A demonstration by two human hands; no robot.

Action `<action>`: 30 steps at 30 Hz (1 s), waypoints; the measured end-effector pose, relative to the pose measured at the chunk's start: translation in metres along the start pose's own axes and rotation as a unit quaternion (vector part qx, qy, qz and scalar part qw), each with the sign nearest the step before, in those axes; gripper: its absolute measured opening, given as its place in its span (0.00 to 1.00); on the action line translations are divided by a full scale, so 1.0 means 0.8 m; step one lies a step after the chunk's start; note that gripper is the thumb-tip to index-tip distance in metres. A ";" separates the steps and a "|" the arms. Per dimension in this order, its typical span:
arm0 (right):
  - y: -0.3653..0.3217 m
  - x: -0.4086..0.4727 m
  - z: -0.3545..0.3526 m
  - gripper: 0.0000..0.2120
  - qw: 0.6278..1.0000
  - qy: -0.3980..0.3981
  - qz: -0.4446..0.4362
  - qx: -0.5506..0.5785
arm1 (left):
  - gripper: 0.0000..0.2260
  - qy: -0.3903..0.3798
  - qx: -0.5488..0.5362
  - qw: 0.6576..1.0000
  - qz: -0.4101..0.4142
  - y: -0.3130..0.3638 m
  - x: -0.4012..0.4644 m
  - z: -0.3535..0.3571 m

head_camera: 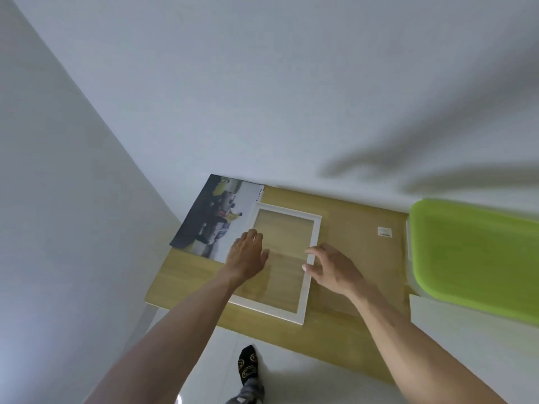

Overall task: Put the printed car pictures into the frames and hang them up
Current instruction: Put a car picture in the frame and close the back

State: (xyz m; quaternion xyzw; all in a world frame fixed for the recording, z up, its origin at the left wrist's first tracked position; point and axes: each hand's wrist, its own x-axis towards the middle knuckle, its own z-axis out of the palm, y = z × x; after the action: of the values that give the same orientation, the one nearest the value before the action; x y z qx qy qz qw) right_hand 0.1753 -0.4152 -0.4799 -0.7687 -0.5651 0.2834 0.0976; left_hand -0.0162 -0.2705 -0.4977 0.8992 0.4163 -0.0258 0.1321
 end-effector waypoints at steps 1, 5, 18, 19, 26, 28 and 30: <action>-0.016 0.015 0.006 0.23 1.000 -0.003 -0.003 0.001 | 0.19 -0.002 0.003 1.000 -0.015 -0.021 0.003 -0.003; -0.086 0.071 0.032 0.25 0.999 -0.020 -0.017 -0.017 | 0.23 -0.021 -0.013 0.997 -0.075 -0.101 0.014 -0.014; -0.210 0.181 0.128 0.30 0.968 -0.132 -0.082 -0.196 | 0.32 -0.093 -0.084 0.962 -0.244 -0.246 0.048 -0.021; -0.210 0.181 0.133 0.30 0.967 -0.140 -0.079 -0.200 | 0.31 -0.097 -0.096 0.958 -0.252 -0.252 0.049 -0.019; -0.213 0.189 0.126 0.27 0.976 -0.135 -0.070 -0.159 | 0.16 0.010 -0.222 0.922 -0.317 -0.280 0.066 -0.026; -0.218 0.193 0.119 0.24 0.975 -0.135 -0.069 -0.160 | 0.13 0.034 -0.299 0.889 -0.344 -0.284 0.069 -0.033; -0.222 0.197 0.114 0.23 0.974 -0.139 -0.066 -0.168 | 0.12 0.048 -0.370 0.853 -0.366 -0.288 0.069 -0.039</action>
State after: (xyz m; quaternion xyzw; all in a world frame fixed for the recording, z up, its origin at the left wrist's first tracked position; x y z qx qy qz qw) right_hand 0.0129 -0.2246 -0.5222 -0.6880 -0.6621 0.2818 -0.0942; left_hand -0.1563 -0.0788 -0.5259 0.5670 0.6996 0.1268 0.4159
